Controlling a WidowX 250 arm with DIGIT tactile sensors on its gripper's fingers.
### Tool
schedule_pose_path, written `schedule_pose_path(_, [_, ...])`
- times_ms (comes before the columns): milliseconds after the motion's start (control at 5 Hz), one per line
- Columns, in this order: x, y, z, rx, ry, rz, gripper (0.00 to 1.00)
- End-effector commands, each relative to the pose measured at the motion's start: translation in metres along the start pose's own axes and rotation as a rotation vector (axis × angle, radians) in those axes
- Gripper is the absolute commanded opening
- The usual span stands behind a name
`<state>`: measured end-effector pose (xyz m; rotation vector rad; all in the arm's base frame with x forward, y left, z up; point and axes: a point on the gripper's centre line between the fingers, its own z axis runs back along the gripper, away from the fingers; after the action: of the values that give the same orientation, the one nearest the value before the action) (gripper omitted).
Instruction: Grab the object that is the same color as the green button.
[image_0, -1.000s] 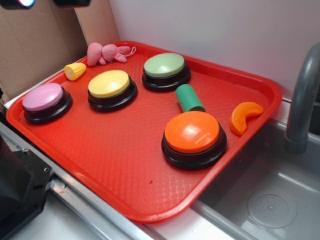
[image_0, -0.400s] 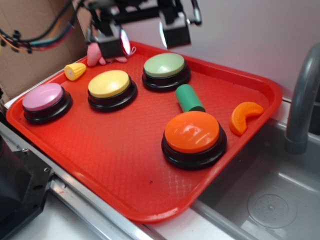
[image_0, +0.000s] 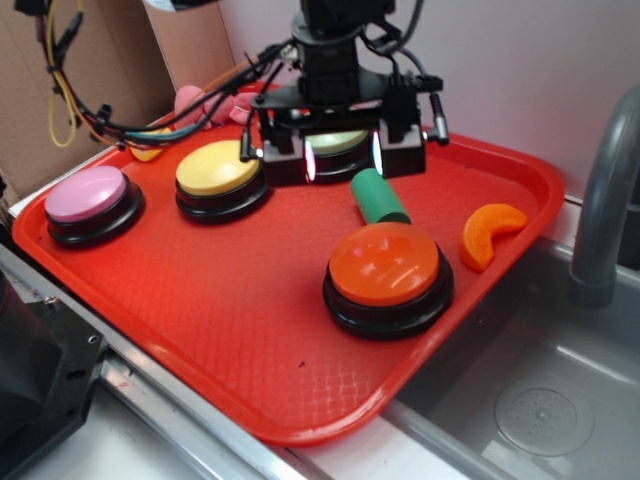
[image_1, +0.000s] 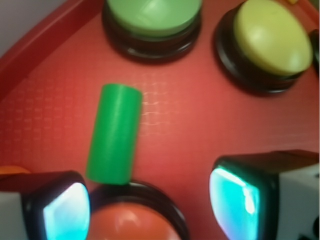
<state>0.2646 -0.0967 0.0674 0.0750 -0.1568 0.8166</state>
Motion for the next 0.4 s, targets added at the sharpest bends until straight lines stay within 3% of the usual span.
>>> schedule_pose_path(0, [0.0298, -0.0153, -0.0292, -0.020, 0.025, 0.030, 1.00])
schedule_pose_path(200, [0.0354, -0.0169, -0.0373, -0.024, 0.041, 0.024, 1.00])
